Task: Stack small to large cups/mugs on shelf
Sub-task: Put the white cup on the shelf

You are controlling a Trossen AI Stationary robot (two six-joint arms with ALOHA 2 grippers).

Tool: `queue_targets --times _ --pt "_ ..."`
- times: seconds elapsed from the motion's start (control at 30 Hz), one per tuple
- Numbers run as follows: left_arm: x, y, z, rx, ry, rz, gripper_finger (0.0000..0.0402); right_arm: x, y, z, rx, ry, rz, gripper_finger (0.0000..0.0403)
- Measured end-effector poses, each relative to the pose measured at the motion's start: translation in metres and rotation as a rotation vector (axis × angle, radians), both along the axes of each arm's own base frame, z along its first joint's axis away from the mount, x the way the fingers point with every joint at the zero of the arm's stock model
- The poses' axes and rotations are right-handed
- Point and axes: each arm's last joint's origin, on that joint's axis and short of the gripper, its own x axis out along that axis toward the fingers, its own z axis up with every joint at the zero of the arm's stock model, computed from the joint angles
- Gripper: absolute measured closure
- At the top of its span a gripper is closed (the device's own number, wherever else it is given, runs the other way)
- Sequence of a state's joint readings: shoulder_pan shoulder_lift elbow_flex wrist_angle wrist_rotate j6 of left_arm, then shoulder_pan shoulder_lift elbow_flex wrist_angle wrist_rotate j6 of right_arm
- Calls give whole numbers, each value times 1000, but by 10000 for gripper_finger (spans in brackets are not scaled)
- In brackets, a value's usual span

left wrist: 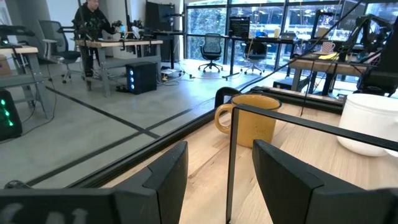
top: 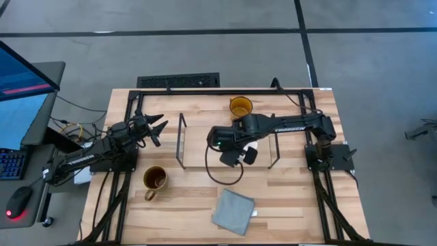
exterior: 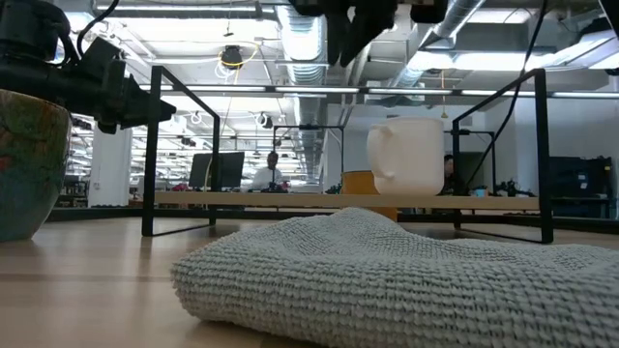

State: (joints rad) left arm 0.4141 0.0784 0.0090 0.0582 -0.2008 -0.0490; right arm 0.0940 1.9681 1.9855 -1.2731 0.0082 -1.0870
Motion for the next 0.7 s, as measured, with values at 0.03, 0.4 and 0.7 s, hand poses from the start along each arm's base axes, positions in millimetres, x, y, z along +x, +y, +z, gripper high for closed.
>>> queue_targets --times 0.03,0.4,0.7 --pt "0 0 0 0 0 0 230 0 0 -3 5 17 -21 321" --pt "0 0 0 0 0 0 230 -1 -8 -33 26 89 -137 321" --pt "0 0 0 0 0 0 230 -4 -13 -55 22 140 -165 321"
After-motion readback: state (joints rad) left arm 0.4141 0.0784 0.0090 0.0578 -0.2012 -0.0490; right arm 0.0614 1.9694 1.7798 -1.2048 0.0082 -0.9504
